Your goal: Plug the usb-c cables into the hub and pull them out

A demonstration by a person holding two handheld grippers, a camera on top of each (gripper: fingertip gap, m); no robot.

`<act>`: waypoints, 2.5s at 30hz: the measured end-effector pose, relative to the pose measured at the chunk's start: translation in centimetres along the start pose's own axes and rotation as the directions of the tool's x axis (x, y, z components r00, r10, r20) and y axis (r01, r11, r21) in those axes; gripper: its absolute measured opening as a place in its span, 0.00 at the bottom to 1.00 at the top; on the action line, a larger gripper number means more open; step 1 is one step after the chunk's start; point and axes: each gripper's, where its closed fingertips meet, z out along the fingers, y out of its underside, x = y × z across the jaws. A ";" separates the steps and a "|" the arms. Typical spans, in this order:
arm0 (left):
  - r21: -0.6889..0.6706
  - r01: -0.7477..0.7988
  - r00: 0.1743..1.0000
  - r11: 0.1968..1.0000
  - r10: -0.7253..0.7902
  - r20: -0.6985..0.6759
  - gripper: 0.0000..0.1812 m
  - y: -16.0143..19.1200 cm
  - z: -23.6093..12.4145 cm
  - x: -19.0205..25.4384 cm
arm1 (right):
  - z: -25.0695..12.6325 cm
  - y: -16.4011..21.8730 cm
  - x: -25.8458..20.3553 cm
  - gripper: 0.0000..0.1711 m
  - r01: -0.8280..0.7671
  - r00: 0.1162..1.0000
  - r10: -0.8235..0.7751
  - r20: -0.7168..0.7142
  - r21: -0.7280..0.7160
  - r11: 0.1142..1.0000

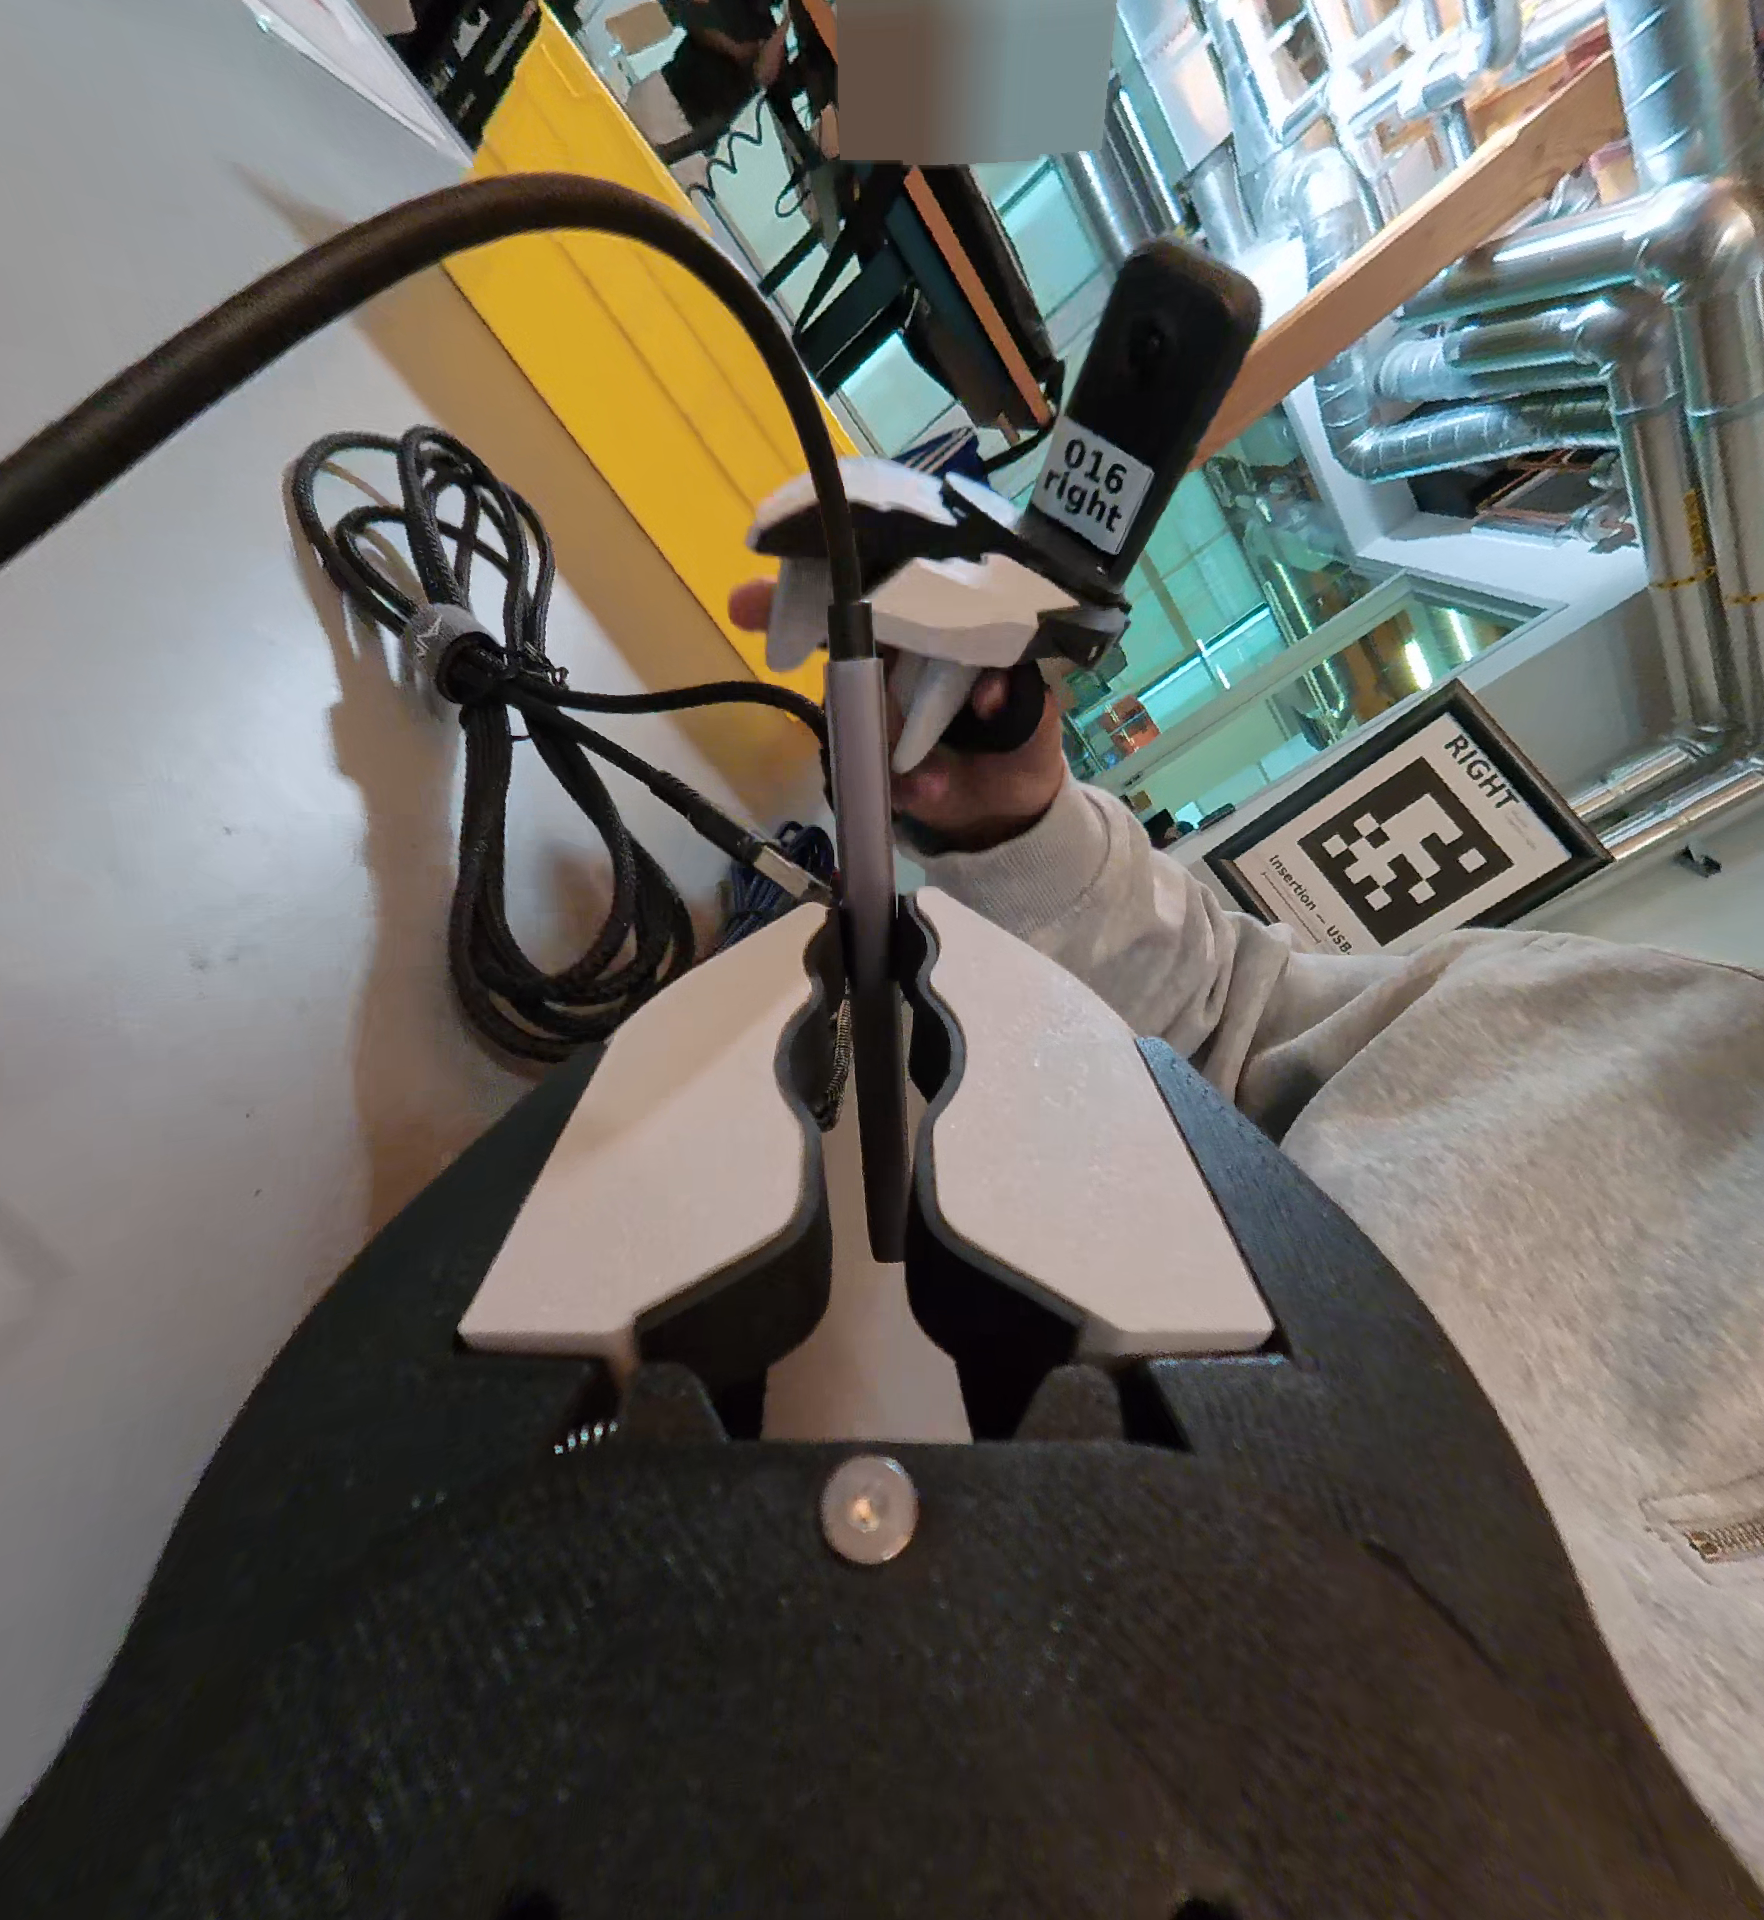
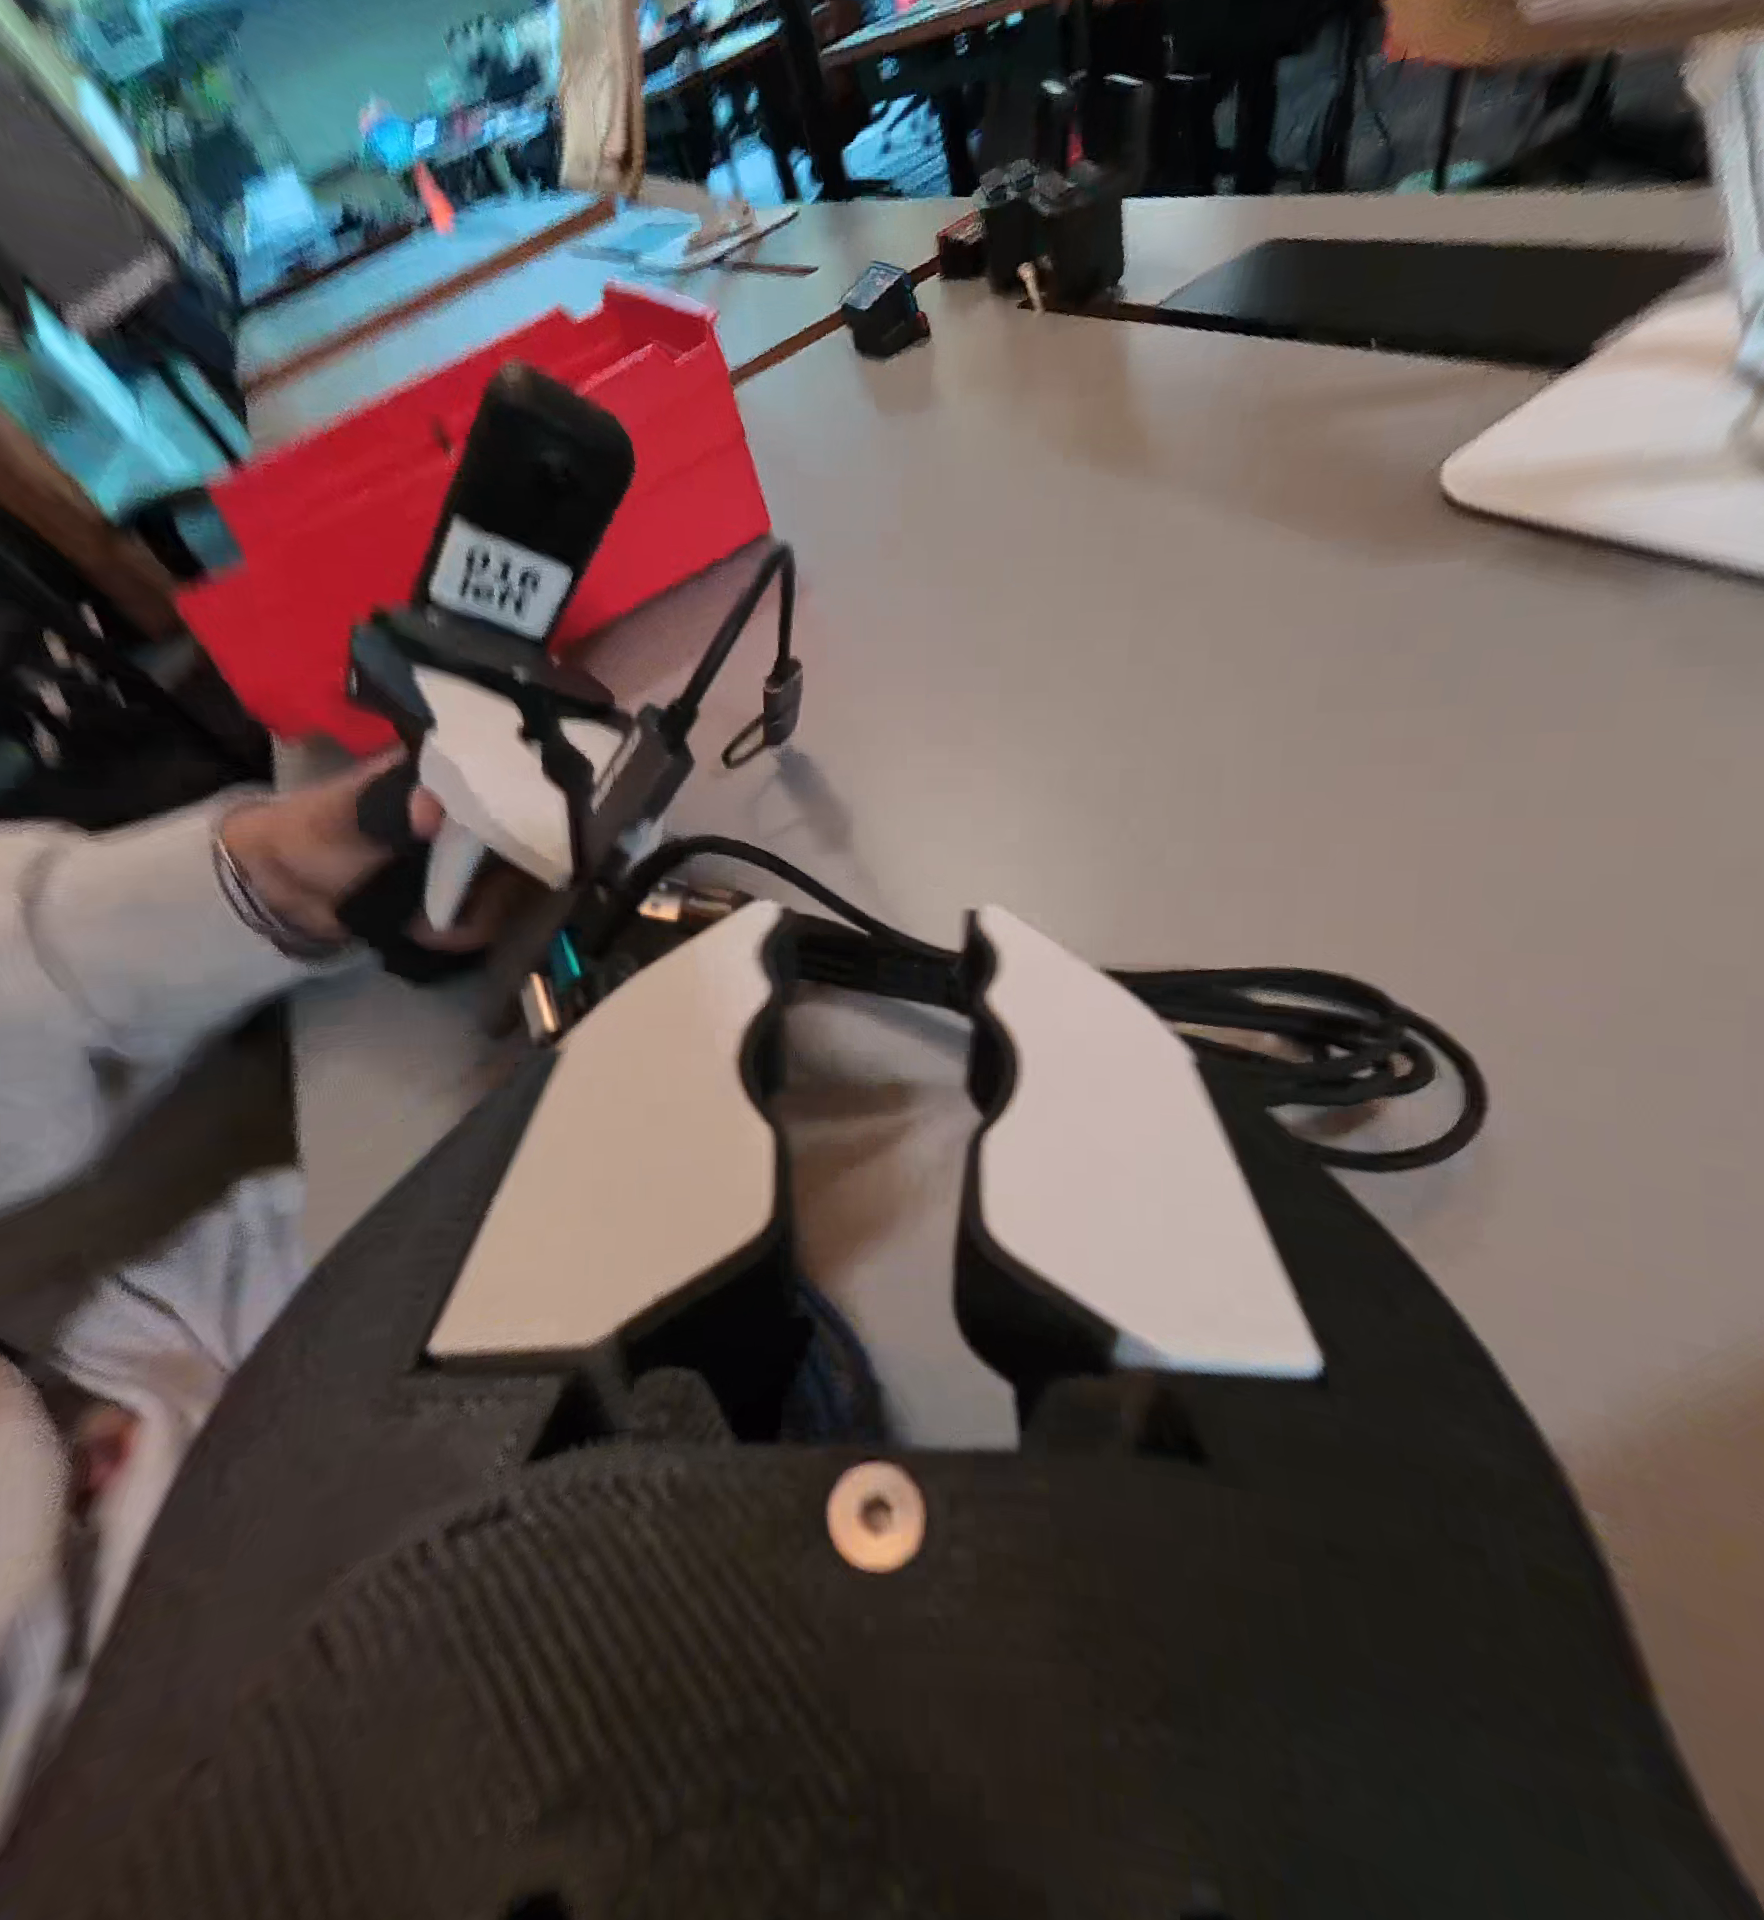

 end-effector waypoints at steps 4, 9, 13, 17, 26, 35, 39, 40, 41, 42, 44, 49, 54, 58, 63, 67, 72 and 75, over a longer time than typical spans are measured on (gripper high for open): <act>-0.022 0.013 1.000 1.000 -0.013 0.006 0.04 0.3 0.2 -0.2 | 1.0 1.3 -1.9 0.69 0.264 0.962 -0.259 0.084 -0.045 0.964; 0.032 0.013 0.999 0.999 -0.014 0.047 0.12 -0.5 0.1 -0.8 | 3.1 5.9 -3.6 0.86 0.399 0.911 -0.336 0.237 -0.313 0.862; 0.186 -0.044 0.998 0.982 0.034 0.058 0.37 -2.5 -1.2 -0.7 | 4.6 7.7 -2.1 0.86 0.451 0.893 -0.380 0.243 -0.454 0.769; 0.243 -0.055 0.997 0.968 0.041 0.063 0.42 -3.3 -1.8 -0.7 | 4.5 8.7 -1.8 0.86 0.486 0.874 -0.410 0.263 -0.506 0.712; 0.283 -0.052 0.999 0.958 0.046 0.030 0.40 -3.7 -2.2 -0.3 | 2.6 8.7 -0.9 0.49 0.478 0.859 -0.474 0.195 -0.640 0.602; 0.288 -0.066 0.998 0.955 0.061 0.024 0.39 -3.7 -2.2 -0.1 | 2.4 8.6 -0.6 0.36 0.480 0.841 -0.517 0.160 -0.661 0.576; 0.287 -0.067 0.998 0.956 0.063 0.021 0.38 -3.7 -2.2 -0.1 | 3.3 8.4 -0.5 0.57 0.482 0.847 -0.511 0.145 -0.614 0.625; 0.287 -0.067 0.998 0.956 0.064 0.022 0.38 -3.7 -2.2 -0.1 | 3.4 8.9 -0.7 0.64 0.426 0.888 -0.437 0.145 -0.619 0.660; 0.287 -0.067 0.998 0.955 0.063 0.022 0.37 -3.7 -2.2 -0.1 | 3.7 9.1 -0.7 0.66 0.406 0.903 -0.402 0.150 -0.606 0.684; 0.289 -0.067 0.998 0.955 0.064 0.021 0.37 -3.8 -2.2 -0.1 | 3.7 9.0 -0.5 0.63 0.405 0.905 -0.398 0.151 -0.597 0.693; 0.305 -0.074 0.997 0.949 0.069 0.028 0.37 -4.0 -2.4 -0.1 | 3.6 8.6 0.0 0.47 0.387 0.910 -0.396 0.122 -0.596 0.704; 0.375 -0.087 0.996 0.923 0.086 0.019 0.35 -4.8 -3.5 0.2 | 3.5 8.3 0.5 0.29 0.364 0.914 -0.399 0.078 -0.595 0.717; 0.433 -0.082 0.996 0.898 0.085 0.013 0.34 -5.6 -4.5 0.3 | 3.6 7.9 0.7 0.21 0.356 0.898 -0.440 0.003 -0.592 0.723; 0.490 -0.171 0.985 0.855 0.139 0.101 0.35 -6.4 -6.0 0.2 | 3.1 6.3 1.5 0.20 0.217 0.946 -0.307 -0.105 -0.498 0.839; 0.503 -0.191 0.981 0.843 0.149 0.124 0.35 -6.6 -6.3 0.2 | -1.3 -1.2 3.4 0.19 0.048 0.973 -0.087 -0.215 -0.177 0.983; 0.487 -0.146 0.989 0.861 0.113 0.096 0.34 -6.4 -5.8 -0.2 | -9.6 -7.9 5.1 0.19 0.012 0.953 0.022 -0.301 0.110 0.994; 0.478 -0.133 0.990 0.868 0.095 0.104 0.33 -6.4 -5.6 -0.6 | -21.6 -11.1 8.2 0.19 0.115 0.828 0.007 -0.561 0.183 0.976; 0.469 -0.138 0.988 0.873 0.090 0.123 0.32 -6.5 -5.4 -1.0 | -26.8 -10.4 10.0 0.19 0.112 0.751 0.053 -0.659 0.206 0.972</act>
